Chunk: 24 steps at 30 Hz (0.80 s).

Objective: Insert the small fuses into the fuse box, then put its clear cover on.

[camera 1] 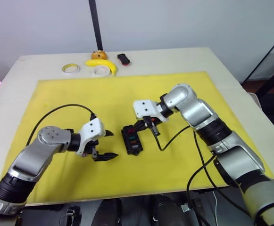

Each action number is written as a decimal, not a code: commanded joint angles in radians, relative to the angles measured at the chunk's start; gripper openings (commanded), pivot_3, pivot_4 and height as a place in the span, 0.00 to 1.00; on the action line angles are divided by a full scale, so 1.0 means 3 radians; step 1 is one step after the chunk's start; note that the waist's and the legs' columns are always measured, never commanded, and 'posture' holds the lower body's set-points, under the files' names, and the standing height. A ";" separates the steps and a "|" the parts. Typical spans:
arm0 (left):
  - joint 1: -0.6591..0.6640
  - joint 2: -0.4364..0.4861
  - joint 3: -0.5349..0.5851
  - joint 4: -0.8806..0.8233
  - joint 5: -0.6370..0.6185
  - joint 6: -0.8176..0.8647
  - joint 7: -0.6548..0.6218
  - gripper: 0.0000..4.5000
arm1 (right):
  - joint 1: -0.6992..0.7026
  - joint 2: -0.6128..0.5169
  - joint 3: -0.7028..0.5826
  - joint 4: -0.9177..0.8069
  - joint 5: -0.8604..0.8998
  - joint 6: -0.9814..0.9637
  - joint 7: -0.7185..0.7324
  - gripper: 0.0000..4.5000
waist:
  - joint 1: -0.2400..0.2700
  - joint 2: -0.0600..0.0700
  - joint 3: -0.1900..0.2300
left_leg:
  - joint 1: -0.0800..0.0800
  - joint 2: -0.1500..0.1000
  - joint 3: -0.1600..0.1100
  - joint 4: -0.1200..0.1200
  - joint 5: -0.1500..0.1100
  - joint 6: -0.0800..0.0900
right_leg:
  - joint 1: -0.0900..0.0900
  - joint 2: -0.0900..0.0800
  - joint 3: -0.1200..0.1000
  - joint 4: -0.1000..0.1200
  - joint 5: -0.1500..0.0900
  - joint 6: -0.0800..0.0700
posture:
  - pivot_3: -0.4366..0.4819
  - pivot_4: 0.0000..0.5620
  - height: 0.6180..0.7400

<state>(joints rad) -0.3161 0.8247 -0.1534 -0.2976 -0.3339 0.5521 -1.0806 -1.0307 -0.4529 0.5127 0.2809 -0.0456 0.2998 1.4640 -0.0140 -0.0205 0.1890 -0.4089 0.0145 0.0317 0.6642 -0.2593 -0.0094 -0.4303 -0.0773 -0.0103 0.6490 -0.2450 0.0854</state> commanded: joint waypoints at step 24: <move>0.0007 -0.0028 0.0019 -0.0101 0.0029 -0.0091 0.0032 1.00 | -0.0115 0.0031 0.0000 -0.0059 -0.0053 -0.0014 0.0103 0.00 | 0.0000 0.0000 0.0000 | 0.0000 0.0000 0.0000 0.0000 0.0000 0.0000 | 0.0000 0.0000 0.0000 0.0000 0.0000 0.0000 | 0.48 0.27 1.00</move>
<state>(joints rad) -0.3158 0.8167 -0.1535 -0.2979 -0.3261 0.5361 -1.0721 -1.0321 -0.4506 0.5223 0.2670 -0.0607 0.3086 1.4969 -0.0141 -0.0205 0.1890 -0.4089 0.0144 0.0317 0.6643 -0.2593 -0.0095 -0.4303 -0.0773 -0.0103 0.6491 -0.2450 0.0854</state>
